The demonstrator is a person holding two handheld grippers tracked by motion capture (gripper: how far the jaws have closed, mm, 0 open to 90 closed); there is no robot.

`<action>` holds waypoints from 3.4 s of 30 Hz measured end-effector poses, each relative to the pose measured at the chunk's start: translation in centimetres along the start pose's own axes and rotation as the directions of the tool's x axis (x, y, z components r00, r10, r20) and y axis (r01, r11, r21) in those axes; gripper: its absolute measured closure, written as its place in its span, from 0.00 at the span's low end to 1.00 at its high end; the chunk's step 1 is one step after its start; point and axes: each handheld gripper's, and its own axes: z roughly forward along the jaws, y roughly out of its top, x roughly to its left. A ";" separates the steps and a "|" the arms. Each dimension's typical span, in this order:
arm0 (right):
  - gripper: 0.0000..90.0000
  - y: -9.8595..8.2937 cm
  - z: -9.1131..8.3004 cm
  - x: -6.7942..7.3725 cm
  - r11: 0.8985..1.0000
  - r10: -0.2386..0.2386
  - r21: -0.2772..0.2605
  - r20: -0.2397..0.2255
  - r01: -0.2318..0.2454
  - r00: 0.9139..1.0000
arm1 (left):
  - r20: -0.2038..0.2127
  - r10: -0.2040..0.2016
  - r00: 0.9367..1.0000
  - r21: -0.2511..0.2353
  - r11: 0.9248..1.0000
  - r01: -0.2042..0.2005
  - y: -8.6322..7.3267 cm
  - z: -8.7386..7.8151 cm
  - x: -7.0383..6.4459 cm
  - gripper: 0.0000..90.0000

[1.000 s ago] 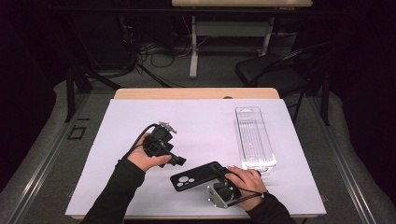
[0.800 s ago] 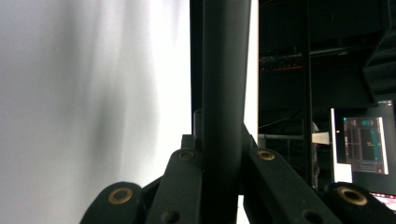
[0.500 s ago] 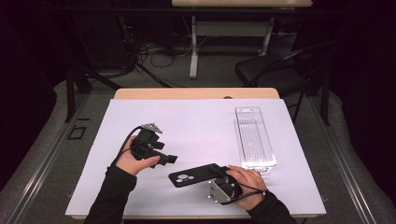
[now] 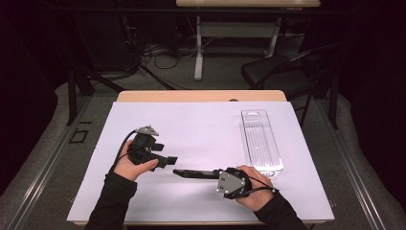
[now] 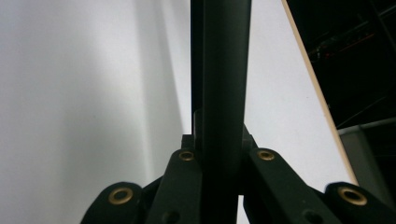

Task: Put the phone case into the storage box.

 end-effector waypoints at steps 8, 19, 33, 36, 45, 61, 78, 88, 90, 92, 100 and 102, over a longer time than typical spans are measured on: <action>0.97 0.2 -0.1 -1.1 0.988 0.144 -0.041 -0.063 -0.146 0.988 | -0.008 -0.005 1.000 -0.022 1.000 0.005 -0.2 -0.1 0.2 0.21; 0.97 -0.3 0.1 -2.3 0.950 0.293 -0.073 -0.118 -0.302 0.949 | -0.013 0.008 1.000 -0.036 0.999 -0.008 -0.2 -0.1 0.0 0.21; 0.97 -1.0 0.6 -3.3 0.862 0.461 -0.134 -0.194 -0.489 0.866 | 0.008 0.030 1.000 -0.045 0.999 -0.030 -0.1 0.3 -0.7 0.21; 0.97 -1.1 0.7 -3.2 0.855 0.470 -0.139 -0.202 -0.500 0.859 | 0.008 0.035 0.999 -0.047 0.998 -0.034 0.0 0.4 -0.9 0.21; 0.97 -2.0 1.3 -3.0 0.816 0.517 -0.152 -0.243 -0.558 0.821 | 0.046 0.016 0.999 -0.076 0.997 -0.012 0.0 0.6 -1.2 0.23; 0.97 -2.6 1.3 -2.5 0.758 0.568 -0.187 -0.285 -0.625 0.773 | 0.068 0.040 0.997 -0.151 0.988 -0.029 0.3 -0.4 -2.8 0.30; 0.97 -2.3 1.6 -1.9 0.727 0.587 -0.206 -0.309 -0.655 0.748 | 0.102 0.045 0.994 -0.163 0.986 -0.028 0.4 -0.1 -3.7 0.48; 0.97 -2.4 1.9 -1.6 0.725 0.580 -0.199 -0.340 -0.660 0.740 | 0.175 0.073 0.982 -0.170 0.985 -0.043 0.5 0.2 -3.8 0.51; 0.97 -2.3 2.0 -1.6 0.720 0.580 -0.201 -0.352 -0.664 0.735 | 0.186 0.083 0.979 -0.173 0.984 -0.050 0.4 0.1 -3.8 0.53; 0.97 -2.3 2.0 -1.6 0.719 0.578 -0.201 -0.358 -0.665 0.733 | 0.197 0.082 0.977 -0.172 0.984 -0.048 0.4 0.1 -3.7 0.54; 0.97 -2.3 2.1 -1.5 0.715 0.565 -0.213 -0.384 -0.666 0.730 | 0.249 0.109 0.962 -0.201 0.978 -0.059 0.5 0.1 -3.7 0.57; 0.97 -2.3 2.1 -1.5 0.712 0.563 -0.214 -0.393 -0.668 0.727 | 0.262 0.121 0.957 -0.207 0.976 -0.067 0.5 0.1 -3.7 0.61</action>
